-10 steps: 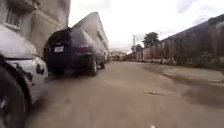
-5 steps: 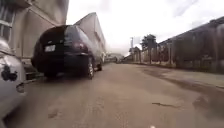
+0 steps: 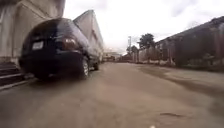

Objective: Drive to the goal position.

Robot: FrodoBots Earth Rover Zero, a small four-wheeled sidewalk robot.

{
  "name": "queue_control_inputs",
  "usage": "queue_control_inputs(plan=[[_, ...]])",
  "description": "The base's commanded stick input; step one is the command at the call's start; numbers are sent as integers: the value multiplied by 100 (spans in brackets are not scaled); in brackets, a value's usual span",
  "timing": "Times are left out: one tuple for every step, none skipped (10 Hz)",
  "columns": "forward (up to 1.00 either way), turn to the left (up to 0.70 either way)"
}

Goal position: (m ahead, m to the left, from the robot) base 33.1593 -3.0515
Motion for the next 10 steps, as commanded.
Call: queue_control_inputs(plan=[[70, 0], [70, 0], [70, 0], [70, 0], [70, 0], [70, 0], [70, 0], [70, 0], [70, 0], [70, 0]])
